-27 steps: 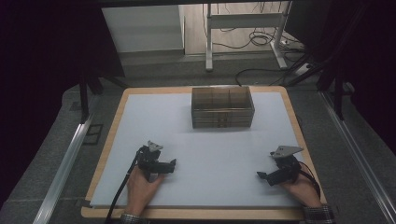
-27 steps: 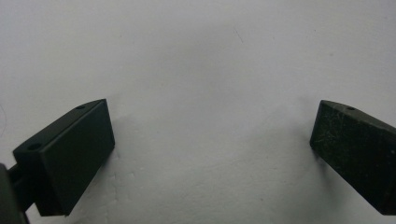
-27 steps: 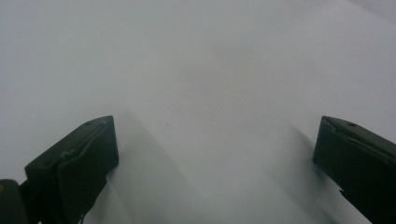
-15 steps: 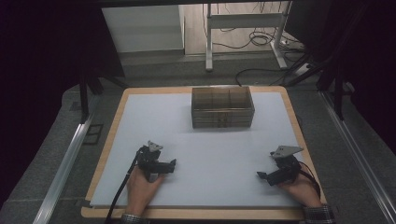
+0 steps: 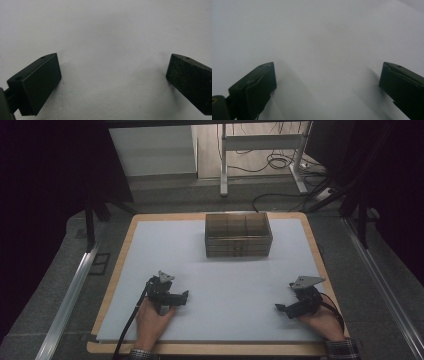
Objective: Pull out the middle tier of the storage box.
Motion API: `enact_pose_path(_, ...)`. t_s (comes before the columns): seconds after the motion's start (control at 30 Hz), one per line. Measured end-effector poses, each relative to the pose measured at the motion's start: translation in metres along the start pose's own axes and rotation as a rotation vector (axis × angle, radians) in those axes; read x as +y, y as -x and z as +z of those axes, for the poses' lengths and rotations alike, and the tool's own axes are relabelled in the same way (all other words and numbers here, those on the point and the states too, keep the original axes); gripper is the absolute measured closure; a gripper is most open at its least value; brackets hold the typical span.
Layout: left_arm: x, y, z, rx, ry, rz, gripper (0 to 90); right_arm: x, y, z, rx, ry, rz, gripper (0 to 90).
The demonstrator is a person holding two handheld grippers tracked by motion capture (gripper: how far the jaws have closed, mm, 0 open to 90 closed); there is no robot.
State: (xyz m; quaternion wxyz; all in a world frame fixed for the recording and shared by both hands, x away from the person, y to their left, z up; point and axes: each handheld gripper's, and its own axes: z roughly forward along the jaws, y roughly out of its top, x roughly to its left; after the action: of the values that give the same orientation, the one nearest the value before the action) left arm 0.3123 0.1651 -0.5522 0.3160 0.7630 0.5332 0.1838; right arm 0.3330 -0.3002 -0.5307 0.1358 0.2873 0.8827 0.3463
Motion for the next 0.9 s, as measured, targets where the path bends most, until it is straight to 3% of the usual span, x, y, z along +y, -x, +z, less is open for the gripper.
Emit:
enact_pose_path(0.2, 0.0, 0.0, 0.0, 0.0, 0.0, 0.0, 0.0, 0.0, -0.001, -0.002, -0.001, 0.004, 0.003, 5.9)
enact_pose_path(0.5, 0.0, 0.0, 0.0, 0.0, 0.0, 0.0, 0.0, 0.006, -0.005, -0.006, -0.033, -0.013, -0.051, 12.8)
enact_pose_path(0.9, 0.0, 0.0, 0.0, 0.0, 0.0, 0.0, 0.0, 0.017, -0.007, -0.01, -0.044, -0.006, -0.059, 14.2)
